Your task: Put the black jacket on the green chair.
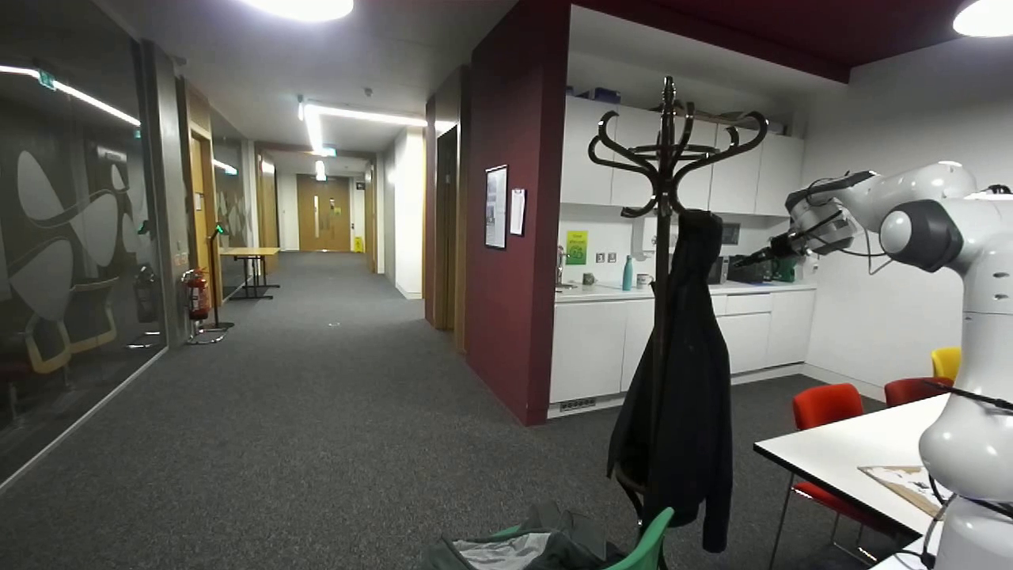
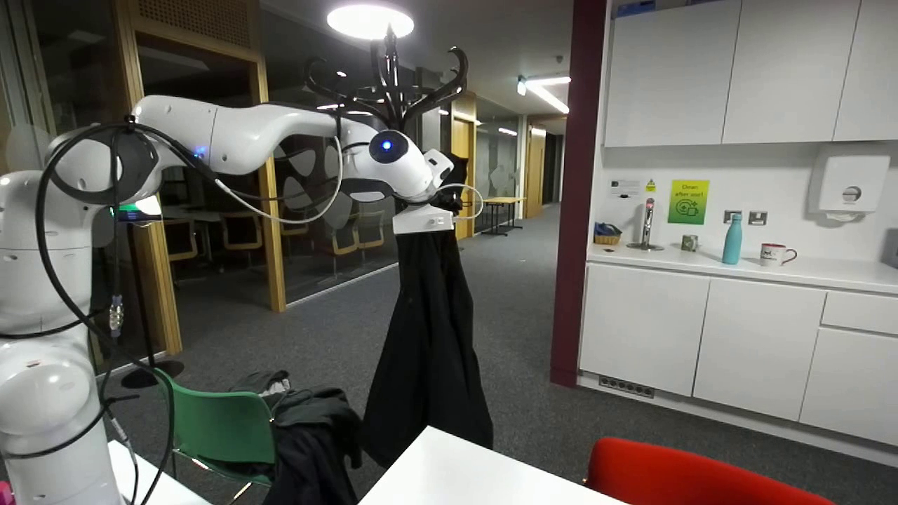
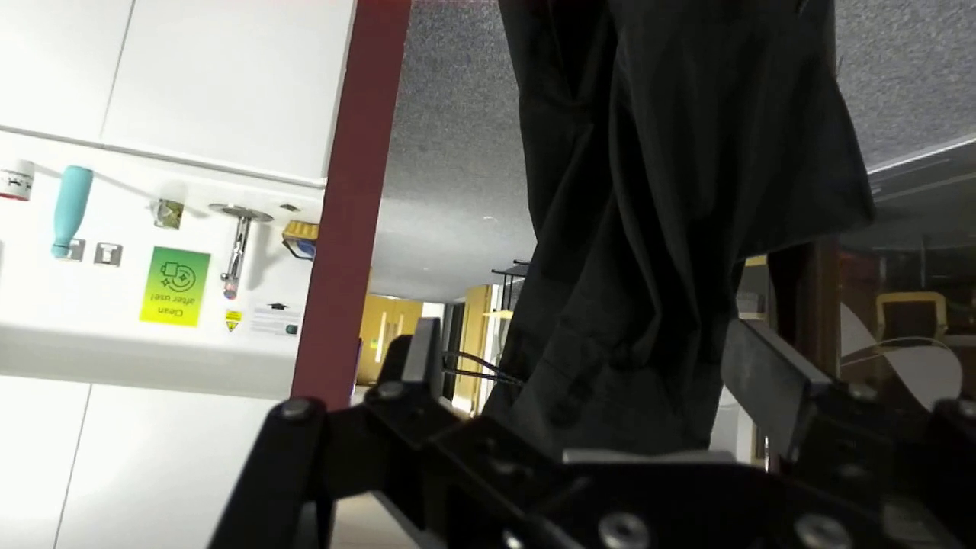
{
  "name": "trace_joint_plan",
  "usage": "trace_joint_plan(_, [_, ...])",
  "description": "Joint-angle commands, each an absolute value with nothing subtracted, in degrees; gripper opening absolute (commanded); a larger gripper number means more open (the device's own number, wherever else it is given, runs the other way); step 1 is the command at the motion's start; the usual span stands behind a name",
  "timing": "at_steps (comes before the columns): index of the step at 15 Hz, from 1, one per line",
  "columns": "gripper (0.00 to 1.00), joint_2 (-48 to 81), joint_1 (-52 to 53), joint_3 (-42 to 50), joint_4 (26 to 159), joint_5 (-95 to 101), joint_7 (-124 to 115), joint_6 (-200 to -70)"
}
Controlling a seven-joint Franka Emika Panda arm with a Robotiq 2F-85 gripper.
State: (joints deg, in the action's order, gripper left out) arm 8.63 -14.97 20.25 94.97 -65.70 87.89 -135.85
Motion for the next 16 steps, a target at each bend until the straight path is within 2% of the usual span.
trace_joint_plan(1, [1.0,9.64,-17.05,17.89,93.84,-65.16,87.31,-135.95])
trace_joint_plan(16, [1.0,15.99,-19.82,15.08,85.5,-70.22,88.13,-137.51])
